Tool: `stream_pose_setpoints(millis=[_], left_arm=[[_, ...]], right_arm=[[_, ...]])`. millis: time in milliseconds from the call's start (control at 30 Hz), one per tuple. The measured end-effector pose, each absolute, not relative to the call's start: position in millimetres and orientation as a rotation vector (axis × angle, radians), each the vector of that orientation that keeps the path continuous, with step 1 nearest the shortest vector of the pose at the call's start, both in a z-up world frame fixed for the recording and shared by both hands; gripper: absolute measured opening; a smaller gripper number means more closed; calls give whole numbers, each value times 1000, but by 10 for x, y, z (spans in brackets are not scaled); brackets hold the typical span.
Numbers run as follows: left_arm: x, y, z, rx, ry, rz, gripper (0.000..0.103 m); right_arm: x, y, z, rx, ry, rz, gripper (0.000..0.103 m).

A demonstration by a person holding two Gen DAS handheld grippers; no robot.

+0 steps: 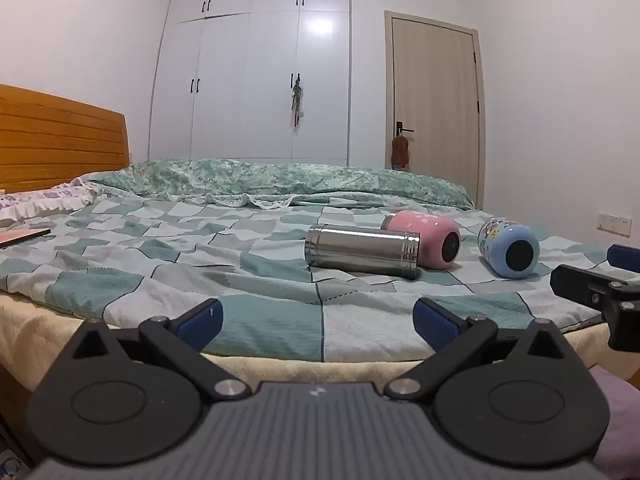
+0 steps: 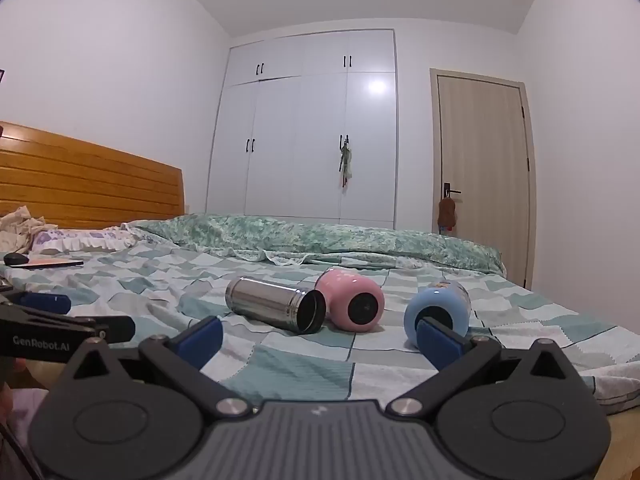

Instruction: Flip cup upright

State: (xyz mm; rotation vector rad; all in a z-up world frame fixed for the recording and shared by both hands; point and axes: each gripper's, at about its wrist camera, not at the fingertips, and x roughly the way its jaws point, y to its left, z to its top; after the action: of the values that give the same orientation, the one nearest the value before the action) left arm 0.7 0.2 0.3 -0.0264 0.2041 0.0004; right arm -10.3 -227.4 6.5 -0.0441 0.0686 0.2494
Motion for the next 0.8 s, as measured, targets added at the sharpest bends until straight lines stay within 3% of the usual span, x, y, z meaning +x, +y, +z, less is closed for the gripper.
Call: stream_pose_setpoints(millis=[800], left_arm=[[-10,-29,-1,-19,186,-8,103]], right_arm=[[-108,-2274,64,-45,61,249,103]])
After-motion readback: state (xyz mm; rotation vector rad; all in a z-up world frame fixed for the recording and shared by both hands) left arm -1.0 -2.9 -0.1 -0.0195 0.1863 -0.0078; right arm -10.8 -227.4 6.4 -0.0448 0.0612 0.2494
